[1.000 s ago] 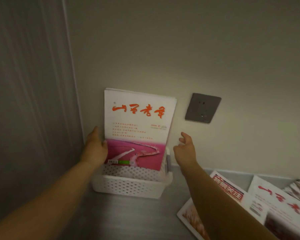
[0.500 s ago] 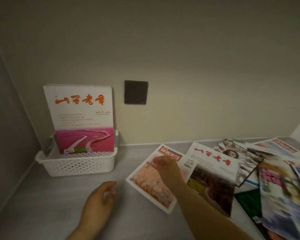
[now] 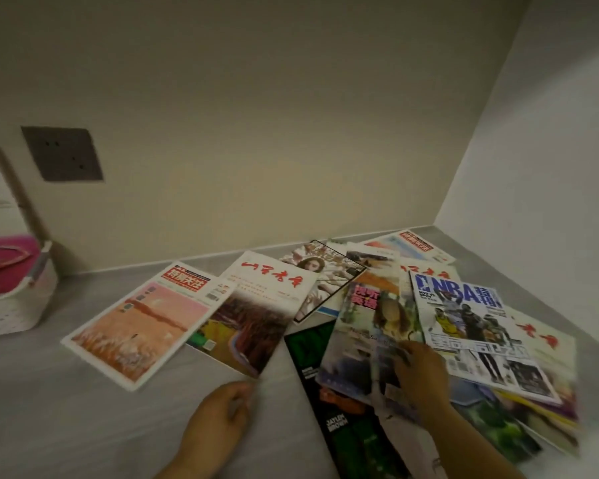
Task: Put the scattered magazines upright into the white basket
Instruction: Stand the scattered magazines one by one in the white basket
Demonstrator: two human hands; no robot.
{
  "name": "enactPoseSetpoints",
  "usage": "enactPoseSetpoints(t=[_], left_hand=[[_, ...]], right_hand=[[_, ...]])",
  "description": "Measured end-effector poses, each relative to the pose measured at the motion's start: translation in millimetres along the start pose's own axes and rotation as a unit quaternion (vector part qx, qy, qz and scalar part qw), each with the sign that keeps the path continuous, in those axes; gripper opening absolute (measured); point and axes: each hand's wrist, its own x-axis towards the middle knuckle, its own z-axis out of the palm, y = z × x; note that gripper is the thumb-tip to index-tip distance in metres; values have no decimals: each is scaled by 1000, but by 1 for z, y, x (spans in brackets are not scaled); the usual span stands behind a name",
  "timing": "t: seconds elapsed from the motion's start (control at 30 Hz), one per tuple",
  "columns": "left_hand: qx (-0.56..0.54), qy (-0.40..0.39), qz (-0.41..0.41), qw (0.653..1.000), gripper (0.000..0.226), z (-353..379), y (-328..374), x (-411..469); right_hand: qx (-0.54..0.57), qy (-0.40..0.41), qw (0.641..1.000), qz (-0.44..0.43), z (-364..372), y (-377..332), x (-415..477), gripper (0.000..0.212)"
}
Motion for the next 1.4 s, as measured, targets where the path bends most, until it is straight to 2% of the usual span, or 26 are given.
enactPoseSetpoints(t=[0.07,0.2,0.4,0.57,0.63,0.7,0.8,0.9,1.0,1.1,1.23,1.3,1.4], left_hand=[[27,-20,11,999,33,25,18,4],[43,-28,38,998,38,64,45,17],[160,-33,61,985,53,107,77,45],[85,-15,-28,996,50,128,101,66],[8,-25,-96,995,53,131,106,71],[-45,-46,-130,989,45,133,110,72],[-4,-38,-117,992,27,131,114,70],[2,-31,-67,997,9,126,117,63],[-27,-2,-12,1000,10,122,122,55],[-62,43,25,997,9,113,121,46],[-103,104,48,988,13,94,113,37],[-126,139,57,981,24,84,112,32],[-145,193,73,968,35,67,114,23]], right_hand=[[-63,2,998,3,-8,37,12,39],[-150,-44,987,-33,0,81,17,59],[-149,-53,987,-41,9,94,19,63],[-139,-50,988,-45,12,101,22,63],[-133,-49,989,-48,13,102,23,61],[-125,-44,990,-53,13,104,24,60],[-111,-39,992,-54,13,106,25,59],[-106,-38,992,-56,11,106,24,59],[-93,-42,993,-56,8,105,22,59],[-61,-44,996,-50,4,104,21,60],[33,0,999,-30,1,98,19,56],[146,-14,989,-1,-1,83,17,53],[313,-74,946,34,-5,46,19,49]])
